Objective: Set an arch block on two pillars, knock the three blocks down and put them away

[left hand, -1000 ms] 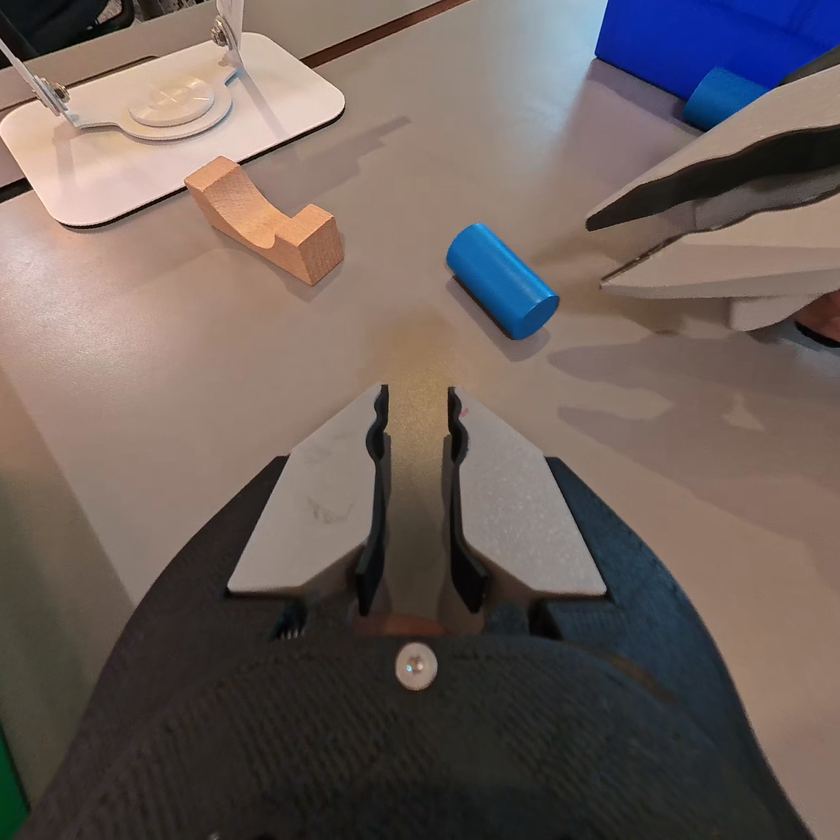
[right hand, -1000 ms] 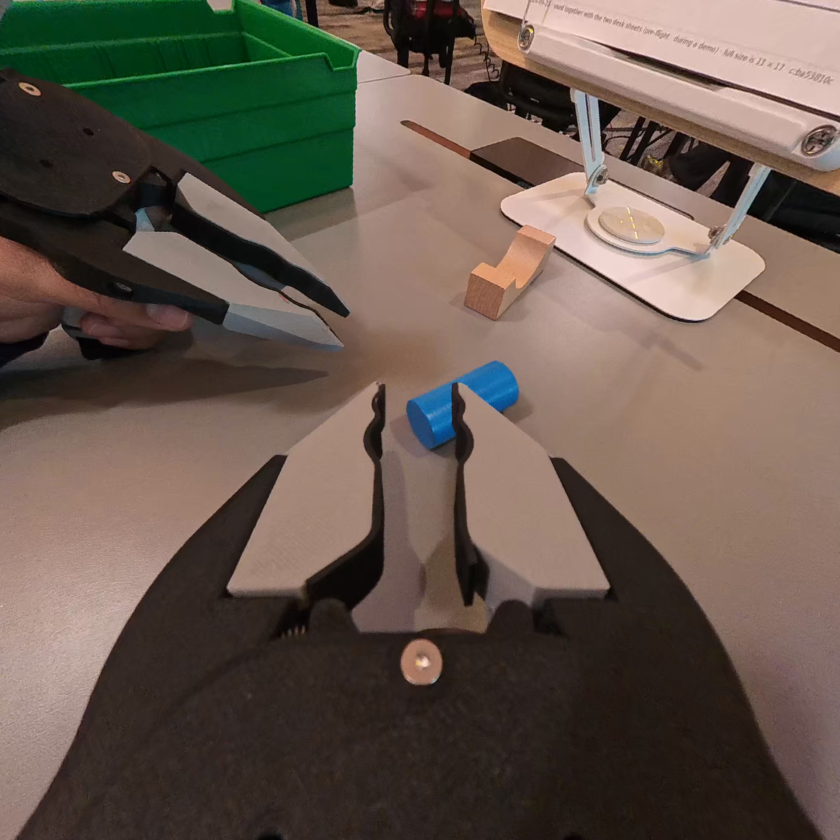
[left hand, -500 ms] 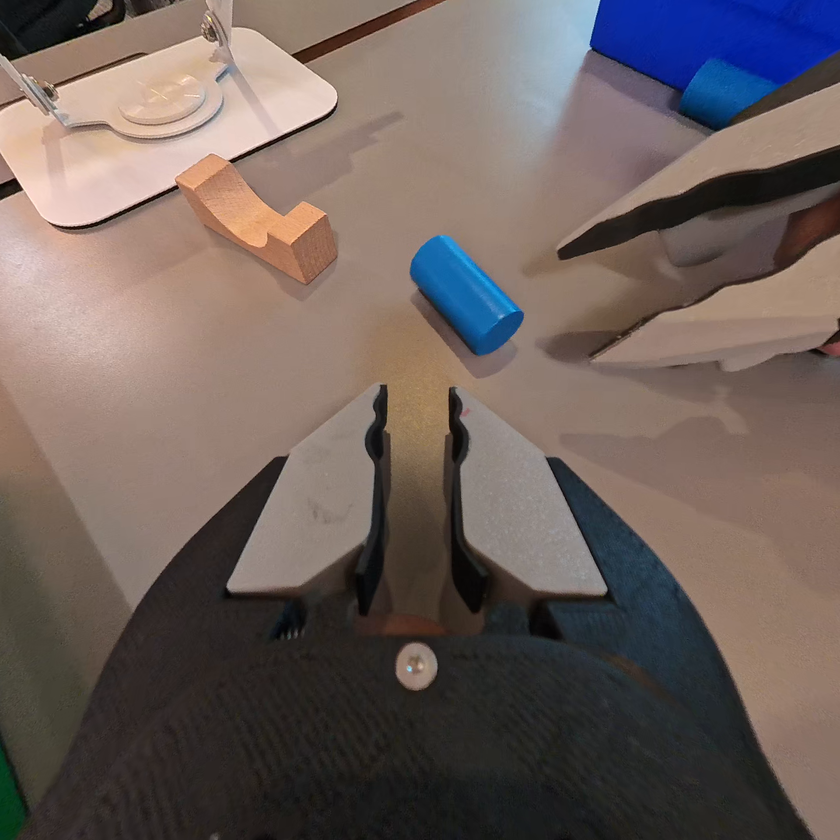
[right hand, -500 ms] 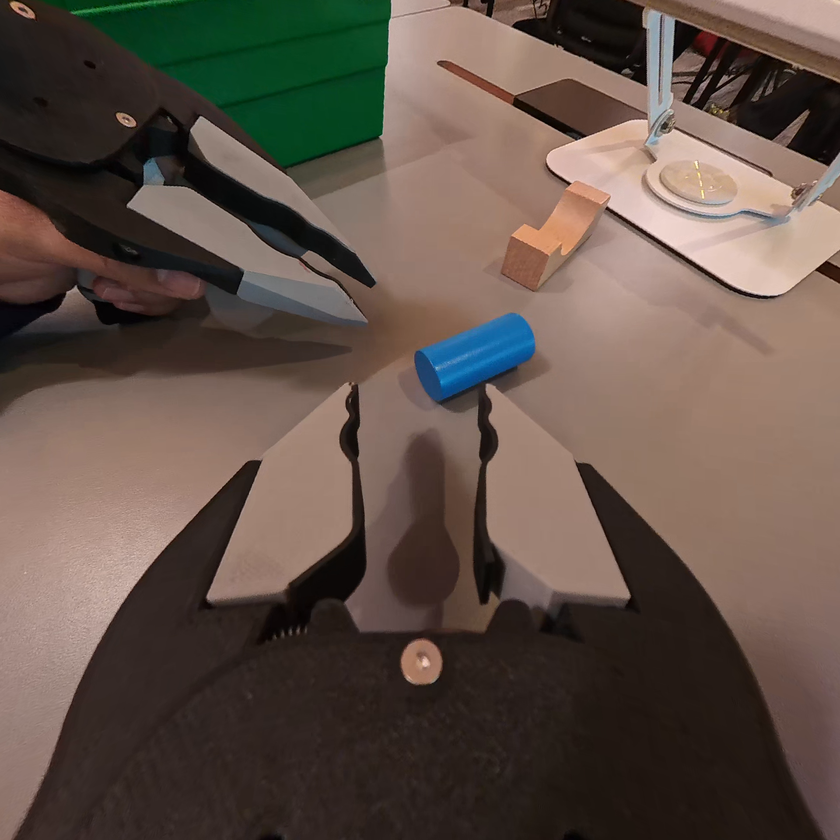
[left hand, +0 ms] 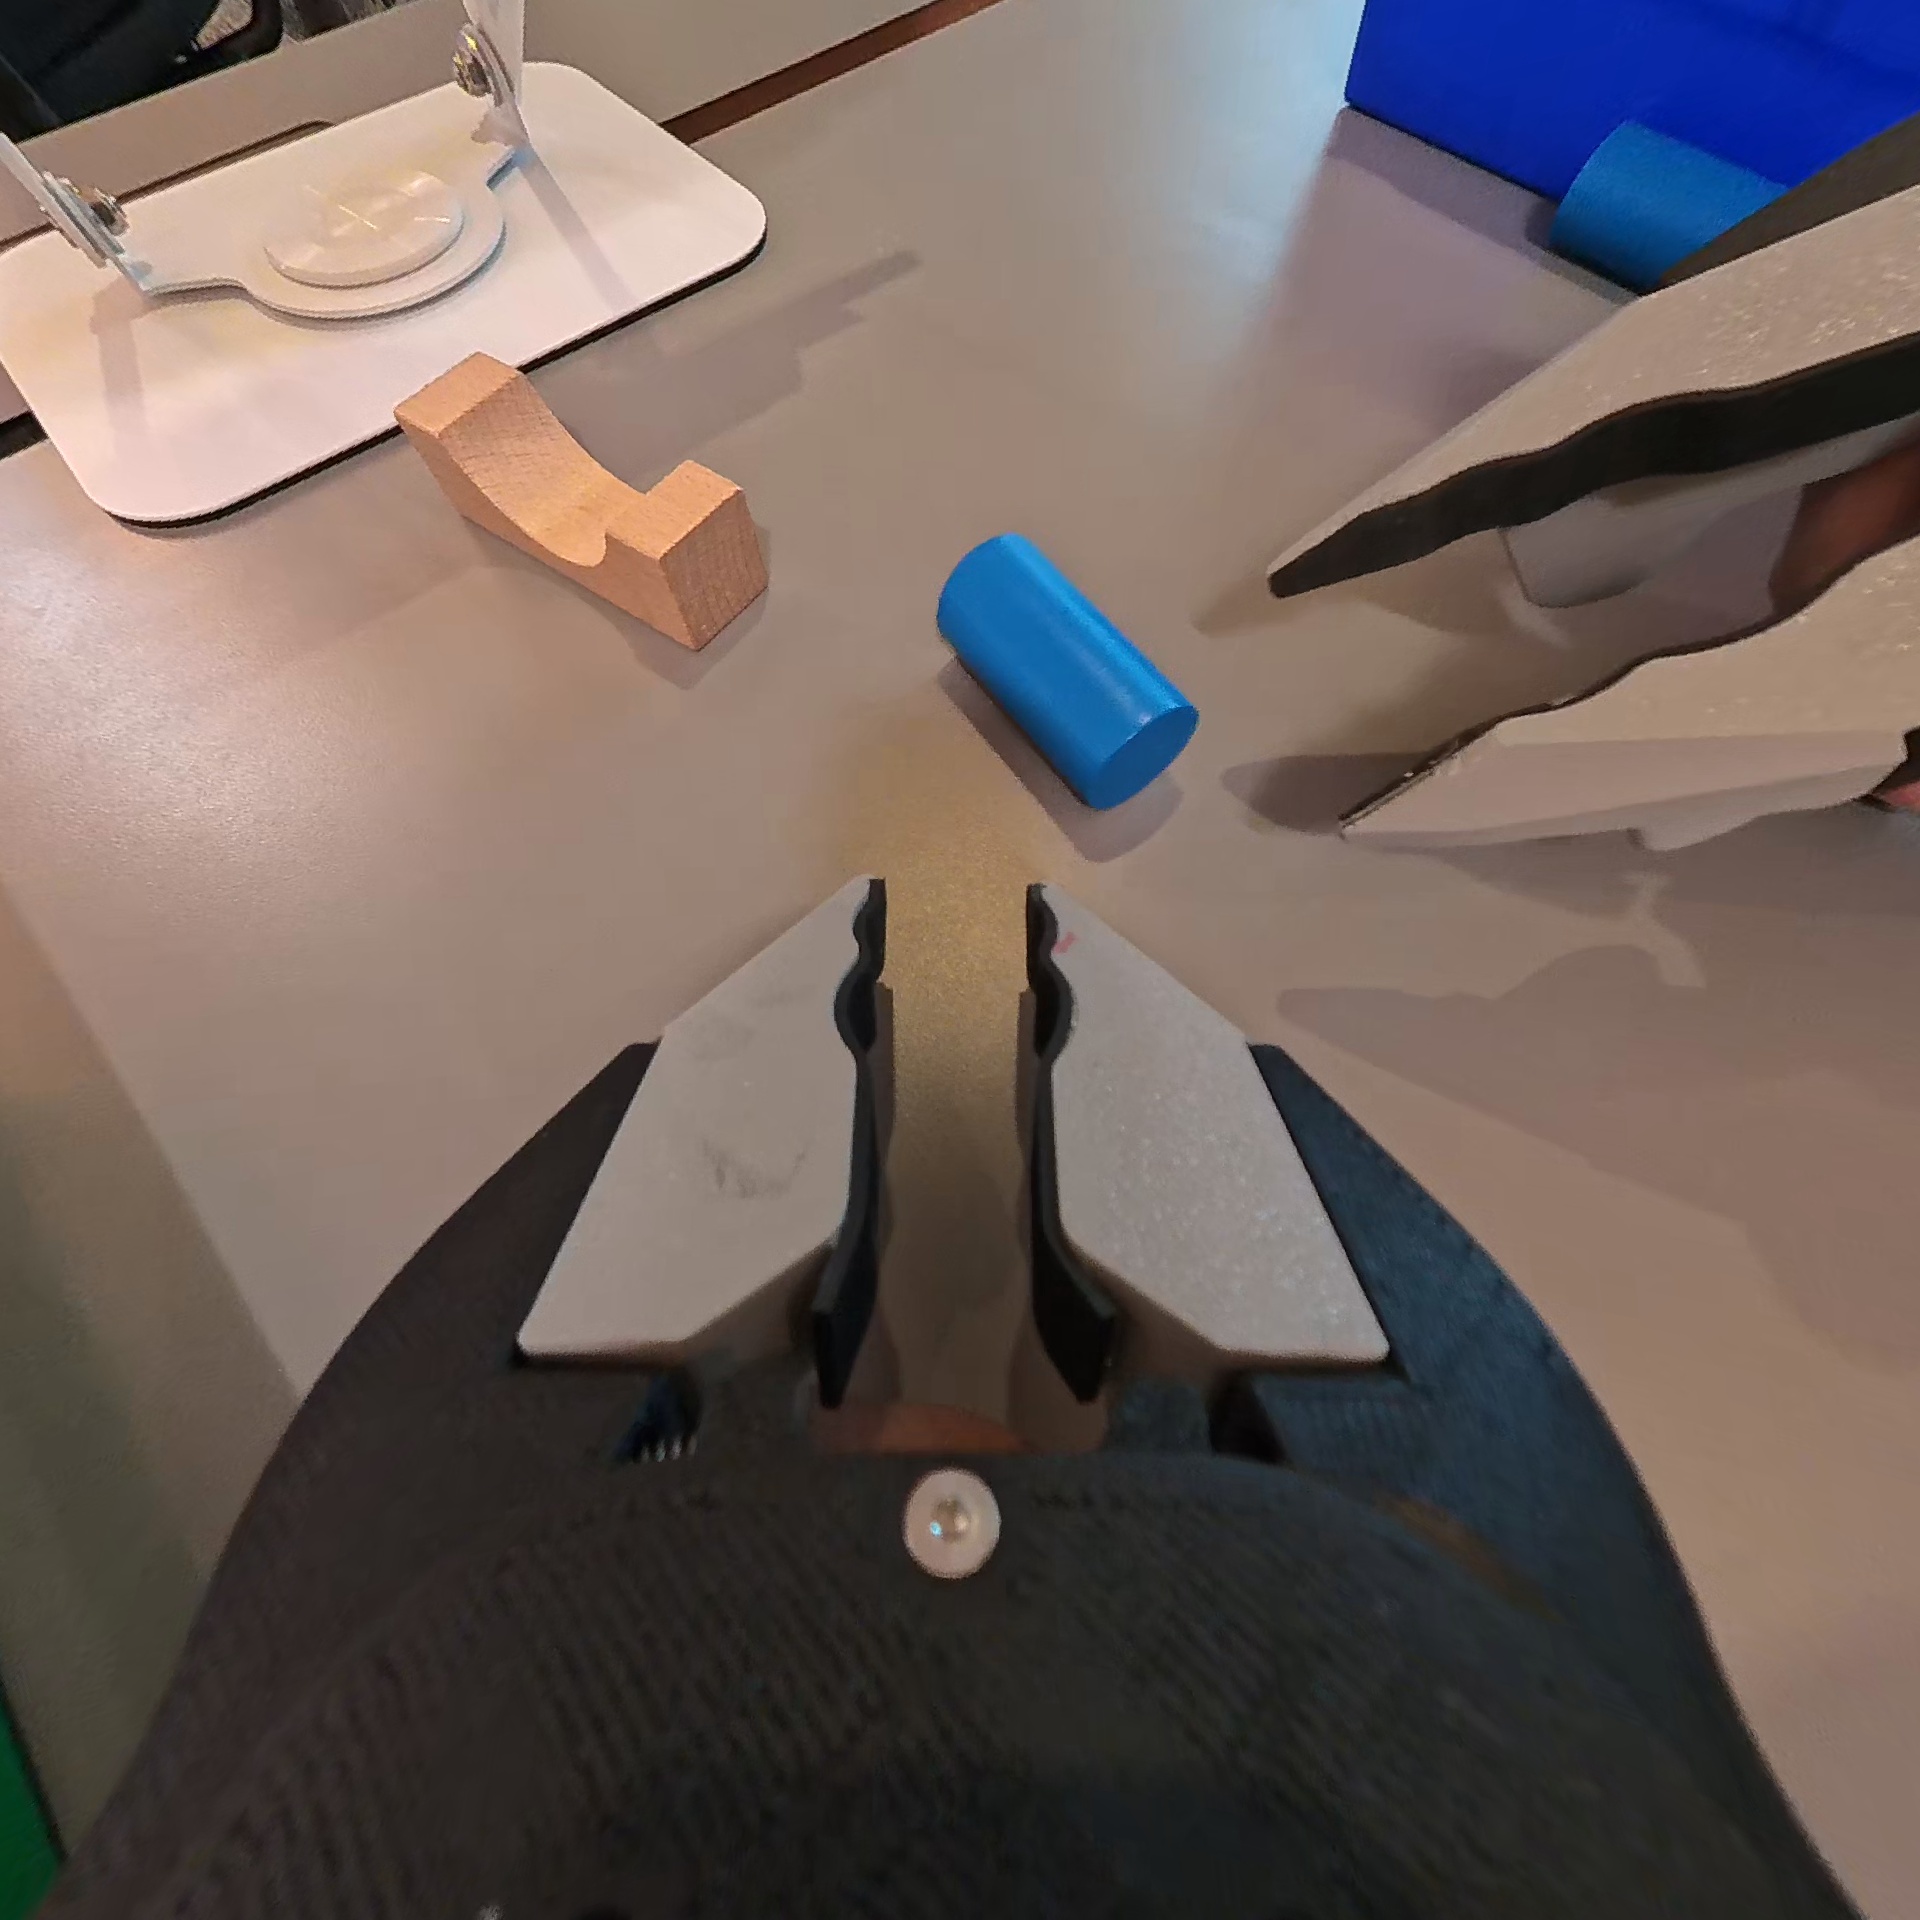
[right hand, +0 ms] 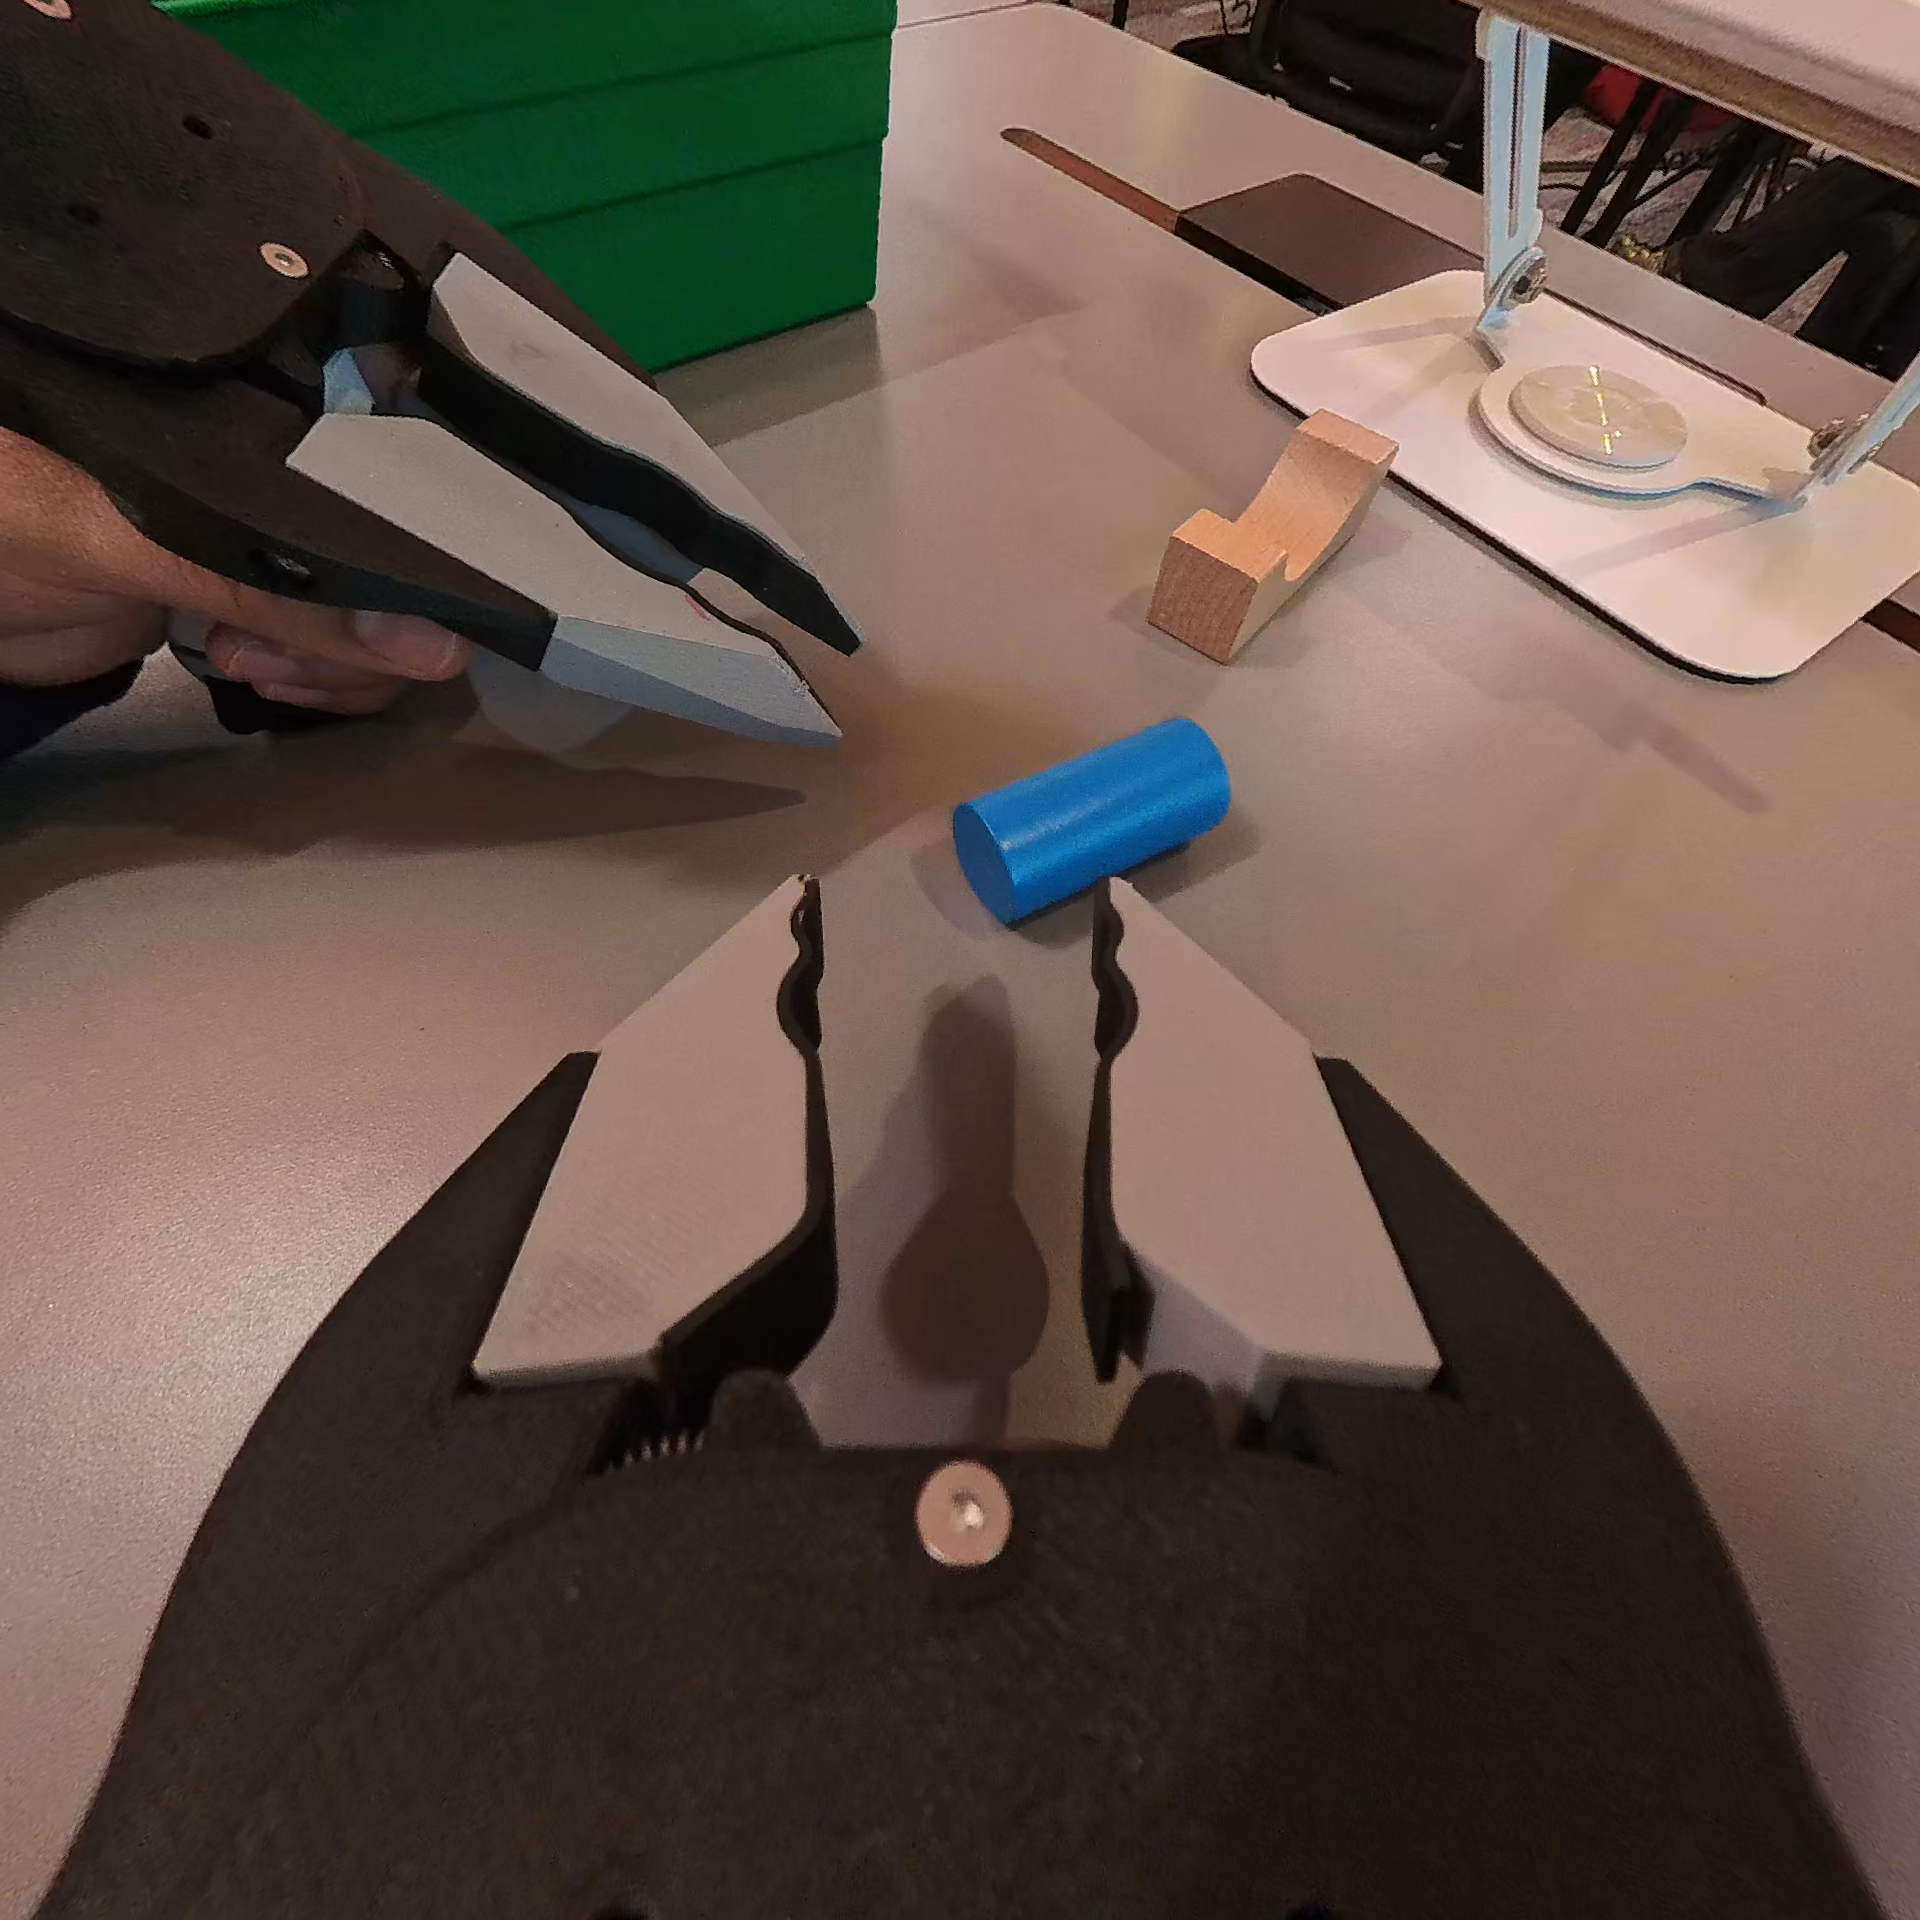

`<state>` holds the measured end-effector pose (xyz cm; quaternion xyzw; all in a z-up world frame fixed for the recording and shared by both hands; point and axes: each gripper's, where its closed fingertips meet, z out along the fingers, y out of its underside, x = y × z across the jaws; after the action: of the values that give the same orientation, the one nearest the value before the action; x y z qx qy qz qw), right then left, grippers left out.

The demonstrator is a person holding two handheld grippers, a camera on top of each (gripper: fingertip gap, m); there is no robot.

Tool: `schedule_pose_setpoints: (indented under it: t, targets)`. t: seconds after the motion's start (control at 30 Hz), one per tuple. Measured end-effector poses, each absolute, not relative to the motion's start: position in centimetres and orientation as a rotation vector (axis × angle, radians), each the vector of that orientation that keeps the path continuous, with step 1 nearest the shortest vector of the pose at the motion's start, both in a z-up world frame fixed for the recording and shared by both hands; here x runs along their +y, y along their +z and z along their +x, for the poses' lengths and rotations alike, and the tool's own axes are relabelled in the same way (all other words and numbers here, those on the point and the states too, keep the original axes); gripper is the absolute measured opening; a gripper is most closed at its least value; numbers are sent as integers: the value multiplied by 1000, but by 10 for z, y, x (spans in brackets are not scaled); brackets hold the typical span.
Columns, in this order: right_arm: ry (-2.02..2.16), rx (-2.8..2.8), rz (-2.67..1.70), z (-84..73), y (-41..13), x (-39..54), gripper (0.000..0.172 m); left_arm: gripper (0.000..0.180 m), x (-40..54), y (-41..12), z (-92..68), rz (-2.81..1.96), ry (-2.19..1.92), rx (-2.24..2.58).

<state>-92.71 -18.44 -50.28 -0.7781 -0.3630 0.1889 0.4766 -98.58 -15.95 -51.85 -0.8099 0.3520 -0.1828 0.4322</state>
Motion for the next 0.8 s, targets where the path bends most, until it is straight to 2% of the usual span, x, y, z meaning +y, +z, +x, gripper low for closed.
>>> schedule_pose_setpoints:
  t: [0.6, 0.8]
  targets:
    - [509, -949, -1861, -940, -500, -194, 49, 25, -161, -519, -985, -2017, -452, 894]
    - [475, -1057, -1905, -950, -515, -201, 51, 25, -161, -520, -984, -2019, -450, 898]
